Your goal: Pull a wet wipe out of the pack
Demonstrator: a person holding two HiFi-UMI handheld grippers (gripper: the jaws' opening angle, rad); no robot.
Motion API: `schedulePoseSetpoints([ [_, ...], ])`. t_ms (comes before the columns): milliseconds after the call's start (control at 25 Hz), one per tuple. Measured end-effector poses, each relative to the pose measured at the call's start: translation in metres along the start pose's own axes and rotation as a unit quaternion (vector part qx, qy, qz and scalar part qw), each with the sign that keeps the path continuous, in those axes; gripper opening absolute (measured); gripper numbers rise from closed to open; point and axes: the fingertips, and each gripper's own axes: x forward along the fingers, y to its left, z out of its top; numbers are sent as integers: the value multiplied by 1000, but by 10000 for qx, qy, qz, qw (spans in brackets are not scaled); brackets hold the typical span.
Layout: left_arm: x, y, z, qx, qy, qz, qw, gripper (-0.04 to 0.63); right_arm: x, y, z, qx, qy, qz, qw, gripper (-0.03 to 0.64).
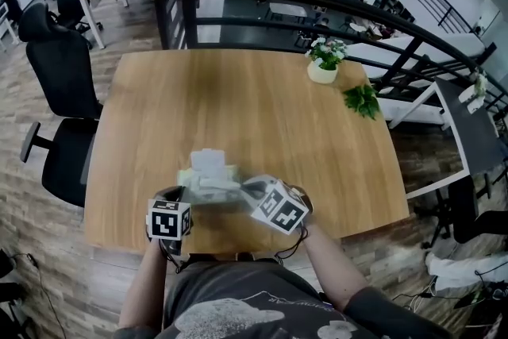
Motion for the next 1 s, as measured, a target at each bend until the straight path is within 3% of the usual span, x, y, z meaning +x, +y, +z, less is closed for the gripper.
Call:
schedulePoseSetpoints([
  [280,0,-4,-7,-218,51,380,9990,14,-26,-6,-34,165,-177,-57,9997,28],
  [520,-11,-22,-7,-501,-243,502,9972,15,-35,-5,-59,488,-524,-26,9974,28],
  [800,-15,-61,-34,-463,-24,209,9987,15,-45,-7,-82,991,-722,-207,9922,29],
  [1000,-18,-76,-30,-326,-162,-79,9993,15,-53,2,-84,1100,-784,-354,9902,28],
])
